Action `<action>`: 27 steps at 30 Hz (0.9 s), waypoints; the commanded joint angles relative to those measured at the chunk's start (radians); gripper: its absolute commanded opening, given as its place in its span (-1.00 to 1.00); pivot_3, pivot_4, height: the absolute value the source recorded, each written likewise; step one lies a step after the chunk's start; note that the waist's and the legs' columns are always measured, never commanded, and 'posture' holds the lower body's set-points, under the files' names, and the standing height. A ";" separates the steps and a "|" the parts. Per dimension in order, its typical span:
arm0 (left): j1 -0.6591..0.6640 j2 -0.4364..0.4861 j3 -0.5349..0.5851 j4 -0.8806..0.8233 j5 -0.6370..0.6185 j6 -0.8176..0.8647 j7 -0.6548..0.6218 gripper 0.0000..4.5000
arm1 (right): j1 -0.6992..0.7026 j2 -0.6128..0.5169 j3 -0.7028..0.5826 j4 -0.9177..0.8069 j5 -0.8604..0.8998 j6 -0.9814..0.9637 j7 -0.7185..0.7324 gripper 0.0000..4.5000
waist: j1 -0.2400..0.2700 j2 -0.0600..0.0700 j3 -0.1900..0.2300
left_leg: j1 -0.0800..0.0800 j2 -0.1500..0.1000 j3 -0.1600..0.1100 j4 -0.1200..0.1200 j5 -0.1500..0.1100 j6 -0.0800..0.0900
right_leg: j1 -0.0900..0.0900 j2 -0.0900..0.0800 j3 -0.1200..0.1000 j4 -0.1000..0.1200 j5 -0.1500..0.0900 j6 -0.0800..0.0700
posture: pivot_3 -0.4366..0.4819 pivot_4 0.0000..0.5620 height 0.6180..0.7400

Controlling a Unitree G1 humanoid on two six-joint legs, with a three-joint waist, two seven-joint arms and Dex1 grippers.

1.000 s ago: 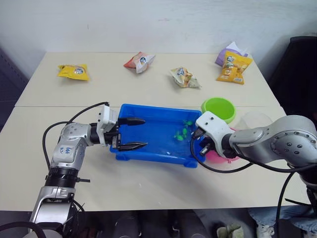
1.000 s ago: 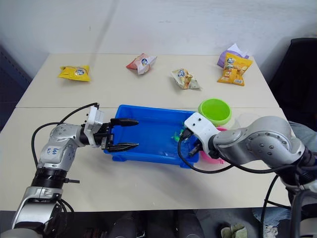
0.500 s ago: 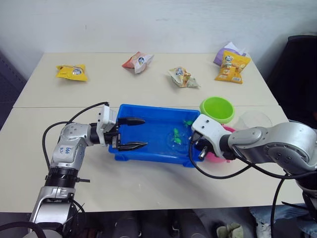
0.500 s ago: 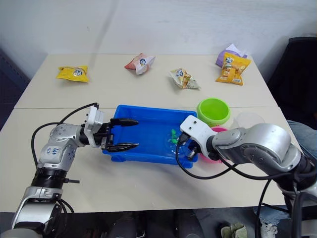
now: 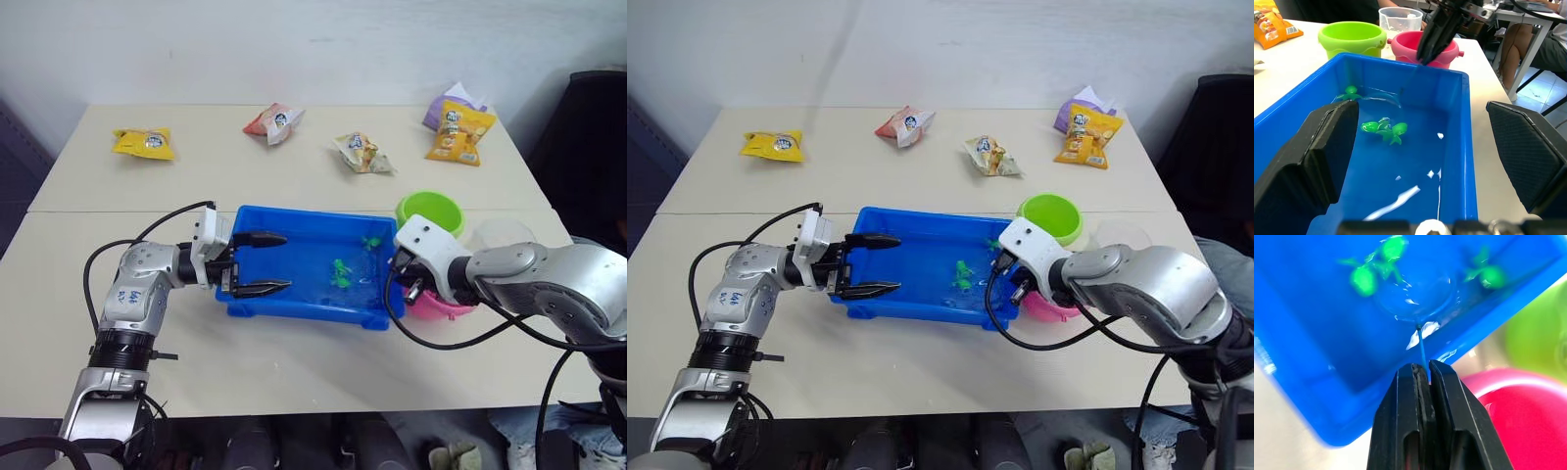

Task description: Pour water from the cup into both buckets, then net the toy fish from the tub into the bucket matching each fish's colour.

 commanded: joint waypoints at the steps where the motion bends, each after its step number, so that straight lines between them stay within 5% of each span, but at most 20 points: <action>1: -0.007 0.026 0.018 -0.018 -0.006 -0.011 -0.008 0.99 | -0.001 0.016 0.002 -0.007 -0.071 -0.027 0.031 -1.00 | -0.001 0.000 0.000 | 0.000 0.000 0.000 0.000 0.000 0.000 | 0.000 0.000 0.000 0.000 0.000 0.000 | -0.05 -0.47 0.98; 21: 0.095 0.217 0.045 -0.016 -0.002 -0.039 -0.104 0.99 | 0.009 0.174 0.001 -0.002 -0.201 -0.022 0.152 -1.00 | -0.004 0.000 0.000 | 0.000 0.000 0.001 0.001 0.000 0.000 | -0.001 0.001 0.001 0.002 0.000 0.000 | -0.05 -0.47 0.98; 27: 0.111 0.216 0.045 -0.028 -0.005 -0.034 -0.092 0.99 | 0.024 0.285 -0.126 0.023 -0.172 0.033 0.151 -1.00 | -0.005 0.000 0.000 | 0.000 0.001 0.002 0.001 0.000 0.000 | -0.002 0.001 0.001 0.003 0.000 0.000 | -0.05 -0.47 0.98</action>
